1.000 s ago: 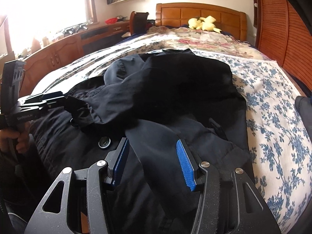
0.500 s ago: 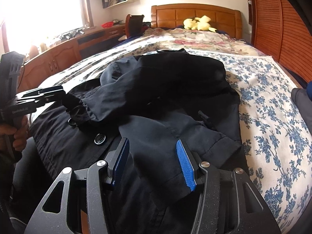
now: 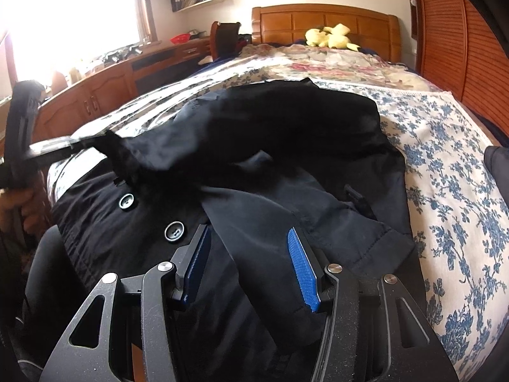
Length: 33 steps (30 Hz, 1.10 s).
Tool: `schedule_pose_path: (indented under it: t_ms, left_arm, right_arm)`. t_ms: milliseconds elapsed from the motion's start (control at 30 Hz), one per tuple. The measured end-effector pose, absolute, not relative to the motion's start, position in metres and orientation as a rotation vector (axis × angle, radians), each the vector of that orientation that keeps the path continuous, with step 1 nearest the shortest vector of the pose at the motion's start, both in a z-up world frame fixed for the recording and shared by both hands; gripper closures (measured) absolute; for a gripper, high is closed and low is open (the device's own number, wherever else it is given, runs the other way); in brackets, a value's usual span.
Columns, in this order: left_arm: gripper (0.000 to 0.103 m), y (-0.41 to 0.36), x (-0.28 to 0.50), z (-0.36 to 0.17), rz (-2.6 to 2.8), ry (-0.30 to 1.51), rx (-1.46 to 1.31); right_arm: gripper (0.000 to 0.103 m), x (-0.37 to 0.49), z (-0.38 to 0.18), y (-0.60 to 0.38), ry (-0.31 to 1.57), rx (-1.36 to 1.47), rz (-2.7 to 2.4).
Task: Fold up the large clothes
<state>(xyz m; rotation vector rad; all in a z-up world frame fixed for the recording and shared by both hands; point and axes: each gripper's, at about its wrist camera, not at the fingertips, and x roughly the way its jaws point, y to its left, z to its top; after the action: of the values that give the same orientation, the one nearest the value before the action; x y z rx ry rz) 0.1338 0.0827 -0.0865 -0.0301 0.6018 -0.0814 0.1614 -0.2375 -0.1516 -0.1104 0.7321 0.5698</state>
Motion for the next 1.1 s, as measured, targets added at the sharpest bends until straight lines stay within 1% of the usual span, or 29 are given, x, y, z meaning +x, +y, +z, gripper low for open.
schedule_pose_path:
  t_ms: [133, 333, 467, 667, 767, 833, 867, 900, 1100]
  left_arm:
    - [0.102, 0.095, 0.119, -0.078, -0.083, 0.581, -0.031]
    - [0.101, 0.089, 0.096, -0.092, -0.068, 0.626, 0.024]
    - [0.099, 0.09, 0.084, -0.094, -0.059, 0.622, 0.012]
    - [0.09, 0.106, 0.072, -0.091, -0.052, 0.609, -0.024]
    - [0.084, 0.113, 0.068, -0.091, -0.047, 0.609, -0.025]
    - [0.074, 0.117, 0.066, -0.092, -0.042, 0.61, -0.024]
    - [0.072, 0.119, 0.065, -0.092, -0.042, 0.609, -0.028]
    - [0.066, 0.121, 0.064, -0.093, -0.044, 0.61, -0.032]
    - [0.059, 0.136, 0.062, -0.102, -0.032, 0.63, -0.057]
  right_arm:
    - [0.052, 0.162, -0.149, -0.236, 0.726, -0.117, 0.568]
    - [0.052, 0.164, -0.149, -0.231, 0.731, -0.115, 0.569]
    - [0.052, 0.164, -0.148, -0.226, 0.728, -0.131, 0.578]
    - [0.052, 0.172, -0.142, -0.208, 0.714, -0.15, 0.604]
    - [0.052, 0.179, -0.137, -0.188, 0.7, -0.156, 0.64]
    - [0.052, 0.185, -0.135, -0.171, 0.691, -0.155, 0.672]
    - [0.052, 0.188, -0.133, -0.161, 0.688, -0.155, 0.689]
    - [0.052, 0.192, -0.132, -0.15, 0.686, -0.154, 0.707]
    - [0.052, 0.211, -0.133, -0.083, 0.699, -0.184, 0.793]
